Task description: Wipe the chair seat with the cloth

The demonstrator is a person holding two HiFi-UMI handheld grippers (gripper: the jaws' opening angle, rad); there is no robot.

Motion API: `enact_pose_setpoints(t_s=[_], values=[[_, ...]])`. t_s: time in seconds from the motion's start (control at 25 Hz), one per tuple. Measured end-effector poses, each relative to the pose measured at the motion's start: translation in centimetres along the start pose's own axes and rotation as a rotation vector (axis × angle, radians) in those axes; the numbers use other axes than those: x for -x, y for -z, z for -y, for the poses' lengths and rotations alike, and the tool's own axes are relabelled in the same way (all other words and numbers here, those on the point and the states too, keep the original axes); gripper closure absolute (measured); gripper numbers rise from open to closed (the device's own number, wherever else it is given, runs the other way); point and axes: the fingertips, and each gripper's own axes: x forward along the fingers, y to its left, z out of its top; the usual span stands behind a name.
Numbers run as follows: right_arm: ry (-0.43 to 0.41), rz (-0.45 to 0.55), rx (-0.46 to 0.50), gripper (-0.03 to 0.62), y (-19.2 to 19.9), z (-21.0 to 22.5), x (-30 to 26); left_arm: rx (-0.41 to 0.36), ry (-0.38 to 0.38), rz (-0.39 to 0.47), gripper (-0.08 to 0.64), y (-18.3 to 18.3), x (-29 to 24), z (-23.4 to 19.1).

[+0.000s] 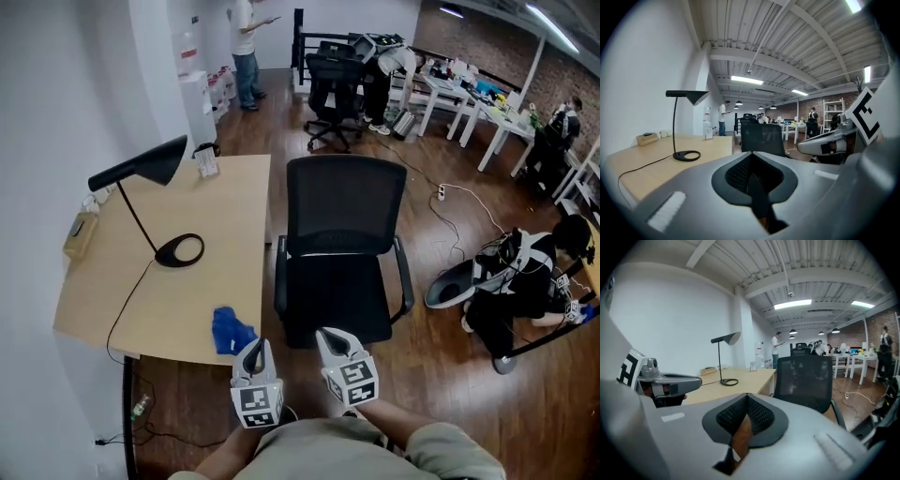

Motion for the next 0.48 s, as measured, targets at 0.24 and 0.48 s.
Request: enact_pose_setpoints(t_s=[0.24,0.48], values=[[0.096,0.093,-0.025,0.592,-0.1,7.0,10.6,-0.012,0.100,0.033,0.555,-1.9,0.9,11.9],[0.121,0.135,-0.057,0.592,1.3,11.3,18.5,-0.026,0.104,0.018,0.555,-1.6,3.4,19.7]])
